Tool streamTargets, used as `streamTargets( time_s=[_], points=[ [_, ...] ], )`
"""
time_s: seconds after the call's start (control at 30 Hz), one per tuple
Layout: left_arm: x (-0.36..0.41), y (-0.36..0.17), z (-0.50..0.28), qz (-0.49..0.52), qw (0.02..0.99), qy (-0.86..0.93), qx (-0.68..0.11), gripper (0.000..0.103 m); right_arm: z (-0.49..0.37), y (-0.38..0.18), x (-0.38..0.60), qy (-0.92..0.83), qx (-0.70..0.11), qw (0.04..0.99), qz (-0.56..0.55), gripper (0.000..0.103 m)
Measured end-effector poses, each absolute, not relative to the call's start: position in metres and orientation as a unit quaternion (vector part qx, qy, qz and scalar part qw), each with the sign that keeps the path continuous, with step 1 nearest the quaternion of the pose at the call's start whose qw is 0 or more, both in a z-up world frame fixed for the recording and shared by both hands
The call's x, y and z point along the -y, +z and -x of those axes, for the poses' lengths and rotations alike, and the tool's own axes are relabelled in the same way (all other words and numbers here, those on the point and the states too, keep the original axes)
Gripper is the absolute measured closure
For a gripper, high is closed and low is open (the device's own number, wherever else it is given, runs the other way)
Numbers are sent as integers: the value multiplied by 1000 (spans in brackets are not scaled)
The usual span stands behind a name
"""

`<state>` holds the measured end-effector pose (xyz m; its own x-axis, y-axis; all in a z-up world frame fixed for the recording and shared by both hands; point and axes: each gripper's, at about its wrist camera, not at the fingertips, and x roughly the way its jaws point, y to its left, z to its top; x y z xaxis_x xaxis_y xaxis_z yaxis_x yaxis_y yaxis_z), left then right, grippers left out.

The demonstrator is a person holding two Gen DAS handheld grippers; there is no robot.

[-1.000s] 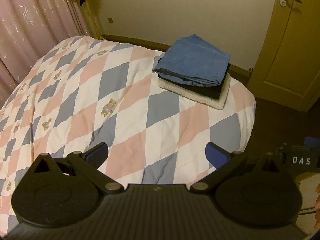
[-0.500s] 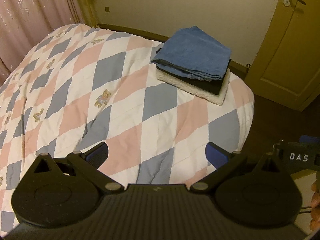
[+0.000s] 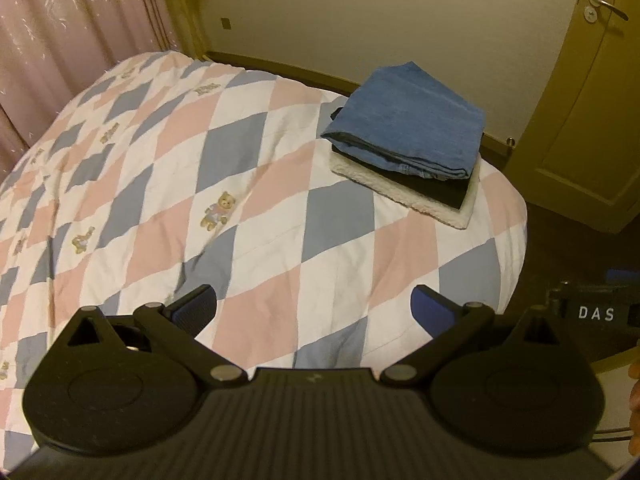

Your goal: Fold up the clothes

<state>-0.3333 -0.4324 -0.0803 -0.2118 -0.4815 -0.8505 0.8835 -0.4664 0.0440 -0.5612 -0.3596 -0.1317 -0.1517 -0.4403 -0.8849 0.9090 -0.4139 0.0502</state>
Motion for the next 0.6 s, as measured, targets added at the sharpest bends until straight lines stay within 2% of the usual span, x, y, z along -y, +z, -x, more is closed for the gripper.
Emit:
streamTargets(
  time_s=[0.6],
  points=[
    [482,-105,372,-455,430,-741,-241,1,581,-150,408,-709,-283,454,-461,0]
  ],
)
